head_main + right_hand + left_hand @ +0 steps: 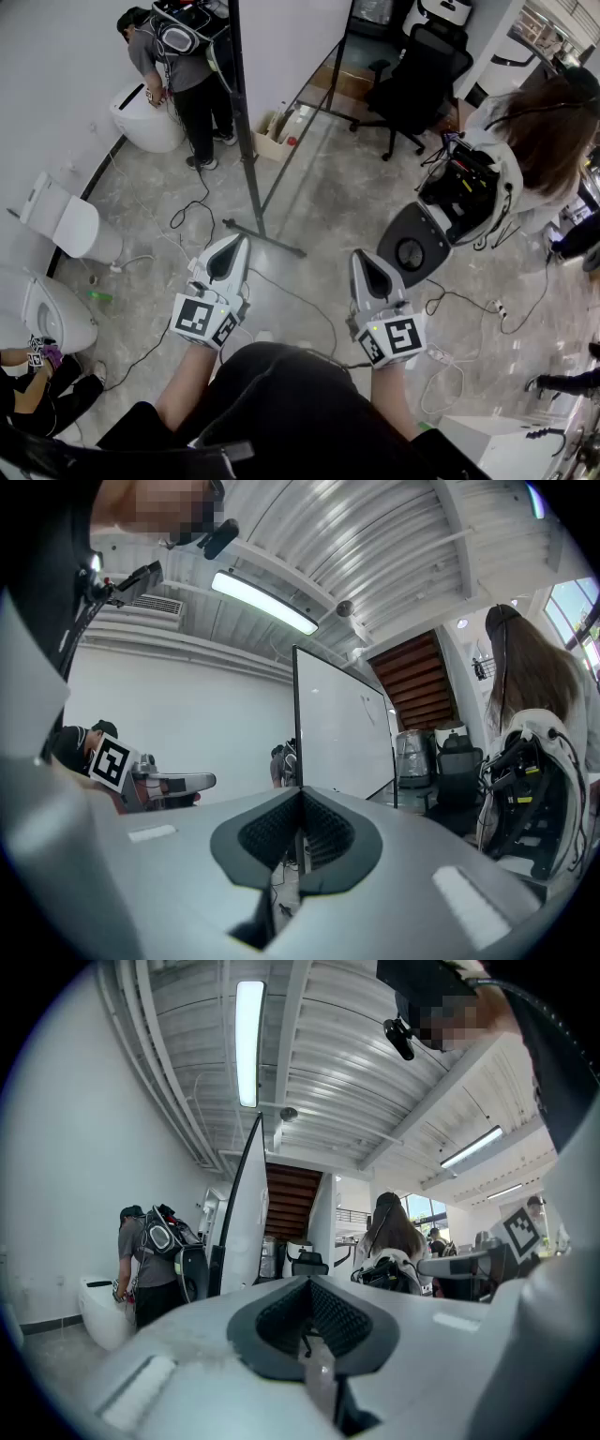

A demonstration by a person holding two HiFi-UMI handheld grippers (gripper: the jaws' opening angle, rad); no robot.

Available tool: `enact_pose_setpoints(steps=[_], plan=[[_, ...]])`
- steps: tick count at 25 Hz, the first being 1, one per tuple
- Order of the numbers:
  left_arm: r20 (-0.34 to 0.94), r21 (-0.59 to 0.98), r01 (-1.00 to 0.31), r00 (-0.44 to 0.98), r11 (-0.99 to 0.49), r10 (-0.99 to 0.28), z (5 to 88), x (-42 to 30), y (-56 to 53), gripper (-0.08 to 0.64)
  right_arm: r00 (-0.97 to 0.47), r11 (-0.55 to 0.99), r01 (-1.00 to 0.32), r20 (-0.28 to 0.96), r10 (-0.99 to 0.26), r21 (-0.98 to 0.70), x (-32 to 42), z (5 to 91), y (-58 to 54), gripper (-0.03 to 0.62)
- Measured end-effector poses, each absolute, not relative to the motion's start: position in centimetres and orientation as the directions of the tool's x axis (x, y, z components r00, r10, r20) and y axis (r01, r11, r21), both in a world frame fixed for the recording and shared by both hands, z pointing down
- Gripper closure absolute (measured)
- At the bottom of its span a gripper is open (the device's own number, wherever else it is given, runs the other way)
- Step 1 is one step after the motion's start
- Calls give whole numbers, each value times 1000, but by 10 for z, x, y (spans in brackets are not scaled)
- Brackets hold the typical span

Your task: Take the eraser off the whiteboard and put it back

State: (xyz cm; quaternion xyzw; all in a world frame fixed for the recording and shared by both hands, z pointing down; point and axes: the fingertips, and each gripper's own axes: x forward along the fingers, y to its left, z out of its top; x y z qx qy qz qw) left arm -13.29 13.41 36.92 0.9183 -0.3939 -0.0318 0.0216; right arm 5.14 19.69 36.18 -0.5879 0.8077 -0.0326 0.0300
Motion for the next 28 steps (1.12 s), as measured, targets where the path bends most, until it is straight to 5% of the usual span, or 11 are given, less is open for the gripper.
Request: enact_pose_setpoints(steps=[28], plan=[[-17, 45, -758, 650, -650, -760, 383, -99, 172, 557, -387, 386, -914, -18, -922, -127, 84, 377, 223, 583]])
